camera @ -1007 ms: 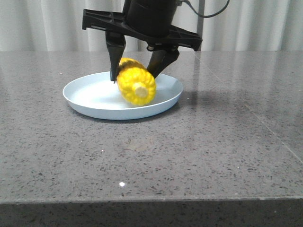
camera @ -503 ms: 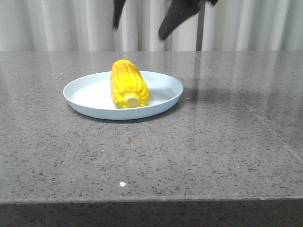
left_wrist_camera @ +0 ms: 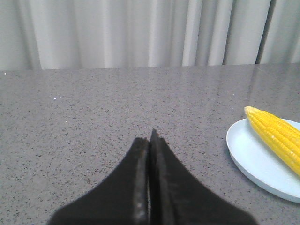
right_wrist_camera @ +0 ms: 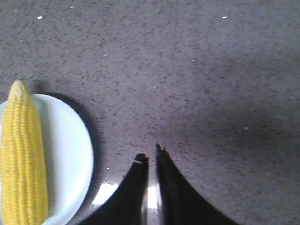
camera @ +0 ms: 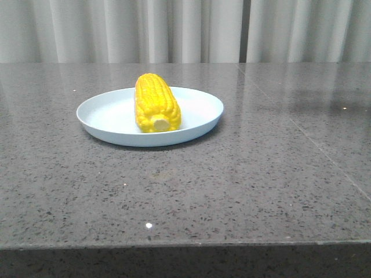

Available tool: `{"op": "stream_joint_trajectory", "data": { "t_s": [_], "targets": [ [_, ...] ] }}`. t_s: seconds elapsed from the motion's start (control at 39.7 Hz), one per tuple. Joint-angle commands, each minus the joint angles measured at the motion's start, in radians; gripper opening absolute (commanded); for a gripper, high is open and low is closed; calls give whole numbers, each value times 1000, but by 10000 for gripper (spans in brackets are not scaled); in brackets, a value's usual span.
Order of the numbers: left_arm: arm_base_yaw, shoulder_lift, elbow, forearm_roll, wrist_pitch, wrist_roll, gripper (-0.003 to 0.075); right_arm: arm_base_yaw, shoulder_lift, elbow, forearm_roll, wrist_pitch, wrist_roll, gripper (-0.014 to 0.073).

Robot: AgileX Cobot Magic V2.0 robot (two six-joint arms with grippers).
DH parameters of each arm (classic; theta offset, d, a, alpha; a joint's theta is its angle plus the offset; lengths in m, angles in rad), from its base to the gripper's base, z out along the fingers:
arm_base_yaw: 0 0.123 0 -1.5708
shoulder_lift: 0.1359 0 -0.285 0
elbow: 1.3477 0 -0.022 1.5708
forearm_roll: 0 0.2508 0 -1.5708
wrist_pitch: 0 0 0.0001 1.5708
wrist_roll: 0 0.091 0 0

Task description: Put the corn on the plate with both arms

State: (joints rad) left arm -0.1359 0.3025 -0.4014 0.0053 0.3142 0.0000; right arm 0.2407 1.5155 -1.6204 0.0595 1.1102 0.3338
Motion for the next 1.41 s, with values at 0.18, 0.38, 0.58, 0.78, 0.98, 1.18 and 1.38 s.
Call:
{"op": "stream_joint_trajectory", "data": {
  "t_s": [0.18, 0.38, 0.58, 0.78, 0.98, 1.18, 1.38],
  "targets": [
    [-5, 7, -26, -5, -80, 0, -20, -93, -254, 235, -115, -103, -96, -64],
    [-5, 7, -26, -5, -80, 0, -20, -89, -503, 611, -189, -356, -96, -69],
    [-5, 7, -26, -5, -80, 0, -20, -89, -759, 936, -236, -575, -95, -69],
    [-5, 7, -26, -5, -80, 0, -20, -89, -1063, 1154, -235, -701, -95, -69],
    [-5, 7, -26, -5, -80, 0, -20, -89, -1264, 1214, -235, -720, -95, -69],
    [-5, 7, -26, -5, -80, 0, -20, -89, -1306, 1214, -235, -725, -95, -69],
    [-5, 7, -26, -5, -80, 0, -20, -89, -1305, 1214, -235, -725, -95, -69]
  ]
}}
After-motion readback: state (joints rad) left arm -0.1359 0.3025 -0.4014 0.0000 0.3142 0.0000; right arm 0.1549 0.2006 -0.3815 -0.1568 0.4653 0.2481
